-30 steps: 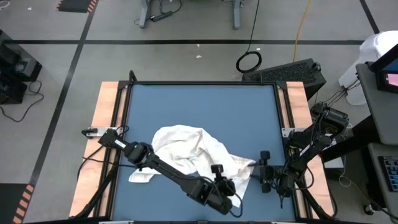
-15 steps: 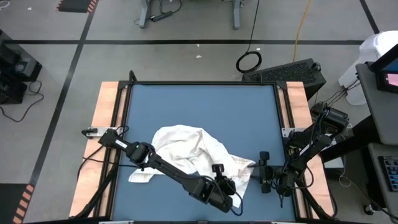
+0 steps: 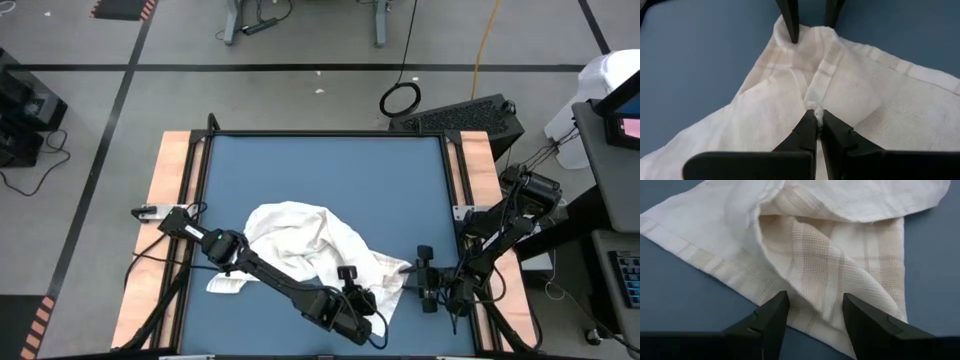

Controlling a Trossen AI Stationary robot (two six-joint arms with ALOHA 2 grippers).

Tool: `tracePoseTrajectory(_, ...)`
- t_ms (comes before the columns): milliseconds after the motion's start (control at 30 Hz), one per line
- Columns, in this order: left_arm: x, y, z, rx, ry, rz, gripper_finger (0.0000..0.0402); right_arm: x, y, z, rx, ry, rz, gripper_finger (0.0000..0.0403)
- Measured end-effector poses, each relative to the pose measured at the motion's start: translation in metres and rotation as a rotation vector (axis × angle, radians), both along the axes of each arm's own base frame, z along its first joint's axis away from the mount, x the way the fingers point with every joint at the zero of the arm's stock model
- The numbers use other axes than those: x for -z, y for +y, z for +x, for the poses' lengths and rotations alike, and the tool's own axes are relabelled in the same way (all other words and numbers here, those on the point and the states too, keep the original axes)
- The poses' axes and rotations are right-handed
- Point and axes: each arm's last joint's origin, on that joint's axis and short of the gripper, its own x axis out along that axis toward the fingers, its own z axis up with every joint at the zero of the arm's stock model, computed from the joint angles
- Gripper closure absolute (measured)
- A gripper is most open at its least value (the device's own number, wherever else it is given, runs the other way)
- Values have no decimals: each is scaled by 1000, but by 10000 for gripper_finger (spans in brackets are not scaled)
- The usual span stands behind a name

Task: Roll towel into tight, uniform cylinder
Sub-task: Roll the white towel

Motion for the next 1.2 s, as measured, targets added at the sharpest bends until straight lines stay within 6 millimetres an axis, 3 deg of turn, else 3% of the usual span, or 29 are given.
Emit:
tracePoseTrajectory(400,-5,-4,6,29,-68,-14,386,-11,0,-1,-72,21,15,248)
tracePoseTrajectory(700,-9,14,20,49,-101,24,386,-28,-6,-4,-85,11,37,200)
tracePoseTrajectory(833,-11,27,27,32,-117,30,386,-29,-7,-5,-78,-1,21,200)
tracePoseTrajectory(1000,-20,29,34,65,-182,48,386,-29,-7,-4,-71,-6,22,248)
tracePoseTrajectory(1200,-21,26,31,63,-171,16,386,-29,-7,-5,-86,15,20,349)
